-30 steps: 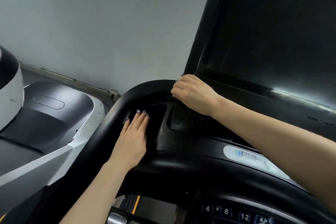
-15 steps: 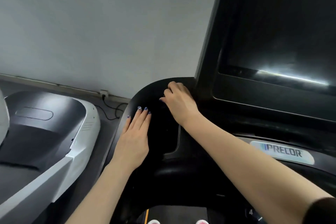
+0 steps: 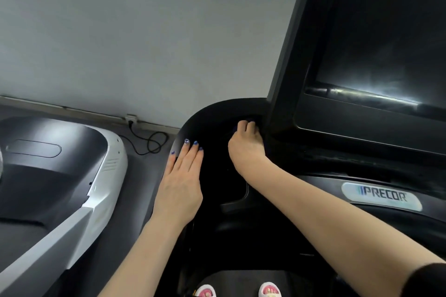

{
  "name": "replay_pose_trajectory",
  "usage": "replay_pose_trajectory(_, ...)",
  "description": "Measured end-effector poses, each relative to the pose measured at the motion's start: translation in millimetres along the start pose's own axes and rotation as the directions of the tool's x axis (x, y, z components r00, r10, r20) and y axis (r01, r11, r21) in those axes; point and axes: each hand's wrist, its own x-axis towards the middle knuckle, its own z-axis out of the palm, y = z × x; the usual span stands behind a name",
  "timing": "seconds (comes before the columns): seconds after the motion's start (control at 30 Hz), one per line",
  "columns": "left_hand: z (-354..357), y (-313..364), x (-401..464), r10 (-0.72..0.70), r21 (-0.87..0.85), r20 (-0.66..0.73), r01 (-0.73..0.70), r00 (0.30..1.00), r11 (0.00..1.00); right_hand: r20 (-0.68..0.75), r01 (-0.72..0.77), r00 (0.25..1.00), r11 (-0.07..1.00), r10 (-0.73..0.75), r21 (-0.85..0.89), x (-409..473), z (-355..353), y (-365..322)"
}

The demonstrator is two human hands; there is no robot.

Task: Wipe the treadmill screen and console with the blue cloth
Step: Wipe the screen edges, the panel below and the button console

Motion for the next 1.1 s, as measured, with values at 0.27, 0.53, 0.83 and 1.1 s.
replay_pose_trajectory(0.27,-3,0,0,-0.007,-0.005,0.009,0.007,1.000,1.000,-0.117,0.034,0.993,0.999,-0.035,-0.006,-35,32,-5)
replay_pose_trajectory(0.53,-2,1,0,-0.030,-0.012,0.025,0.031,0.999,0.999,-0.116,0.020,0.993,0.998,-0.014,0.052,-30,29,-4)
replay_pose_trajectory(0.83,-3,2,2,-0.026,0.005,0.027,0.026,0.999,1.000,-0.376,0.302,0.913,0.881,-0.157,0.364,-90,70,16)
replay_pose_trajectory(1.1,-20,23,-48,0.077,0.041,0.088,-0.080,0.993,0.996,-0.420,0.591,0.798,0.701,-0.433,0.400,-107,86,80)
